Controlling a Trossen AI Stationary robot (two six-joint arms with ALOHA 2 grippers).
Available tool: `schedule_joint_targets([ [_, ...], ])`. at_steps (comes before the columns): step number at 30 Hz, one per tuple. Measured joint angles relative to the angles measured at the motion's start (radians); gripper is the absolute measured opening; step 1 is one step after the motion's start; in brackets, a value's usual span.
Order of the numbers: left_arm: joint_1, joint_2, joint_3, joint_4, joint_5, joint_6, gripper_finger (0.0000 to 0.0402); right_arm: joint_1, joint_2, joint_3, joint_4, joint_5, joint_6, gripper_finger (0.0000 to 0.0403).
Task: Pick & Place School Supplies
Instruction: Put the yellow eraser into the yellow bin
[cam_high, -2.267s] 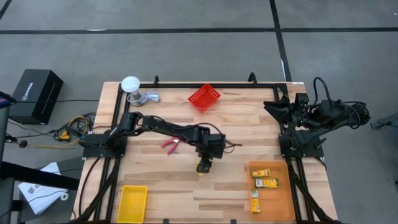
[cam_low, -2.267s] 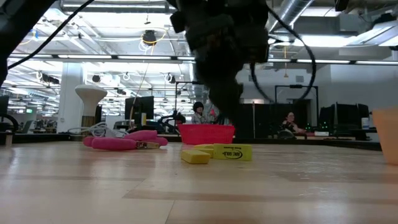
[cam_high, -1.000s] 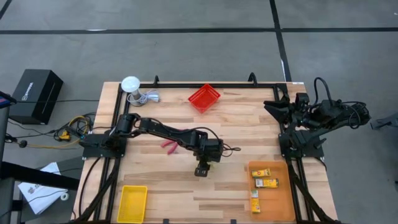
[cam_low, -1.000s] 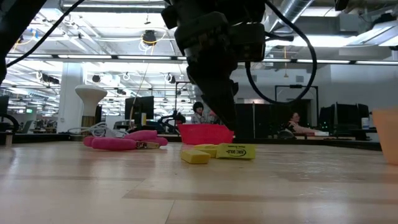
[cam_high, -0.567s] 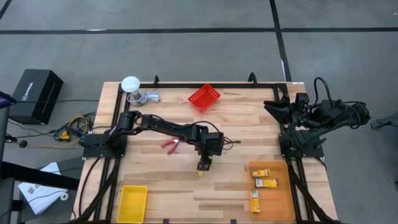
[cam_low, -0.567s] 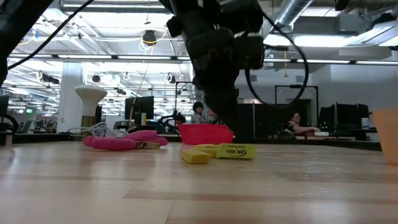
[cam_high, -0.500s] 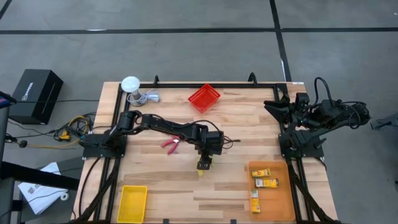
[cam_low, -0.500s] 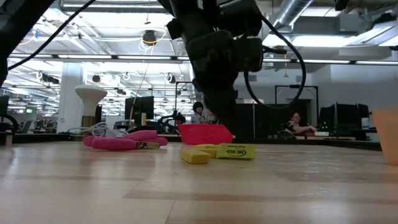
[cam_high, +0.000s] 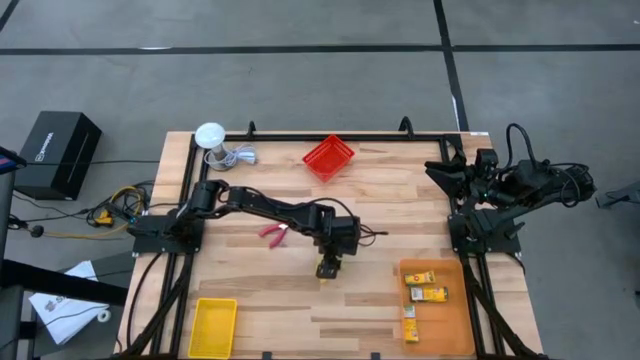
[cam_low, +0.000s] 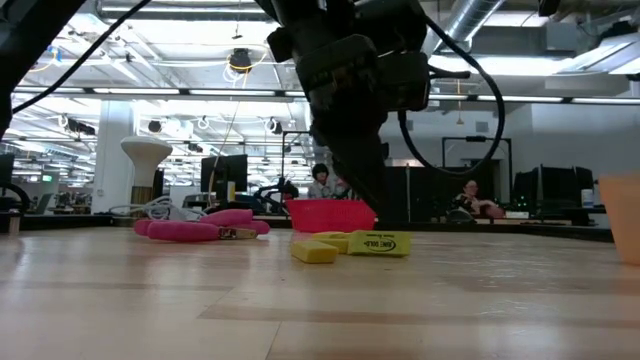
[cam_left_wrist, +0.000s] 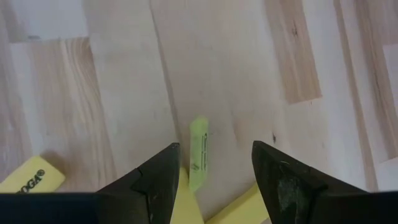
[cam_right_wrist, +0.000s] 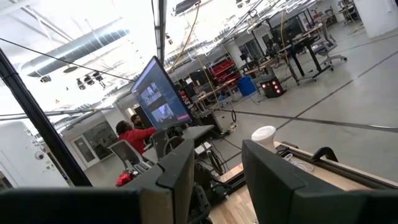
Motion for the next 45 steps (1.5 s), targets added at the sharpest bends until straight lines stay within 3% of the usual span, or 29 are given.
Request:
schedule_joint_targets([
  [19,-0.002,0.073,0.0,0.019,0.041,-0.022,0.0188,0.0,0.0,0.0,0.005,0.0,0.0,0.0127],
  [22,-0.002,0.087,0.003,0.019,0.031,-0.023,0.0142,0.0,0.0,0.0,0.005,0.0,0.0,0.0127],
  [26,-0.002,0.113,0.004,0.02,0.047,-0.022,0.003,0.0,0.0,0.0,0.005,0.0,0.0,0.0127],
  [30,-0.002,0.115,0.003,0.025,0.074,-0.026,0.002,0.0,0.0,0.0,0.011,0.0,0.0,0.0127],
  [37,0.028,0.046,-0.008,0.053,0.082,-0.088,0.0012,0.0,0.0,0.0,0.017,0.0,-0.001,0.0127],
  [45,0.101,-0.175,-0.004,0.051,0.073,-0.187,0.0009,0.0,0.0,0.0,0.049,0.0,-0.036,0.0127],
])
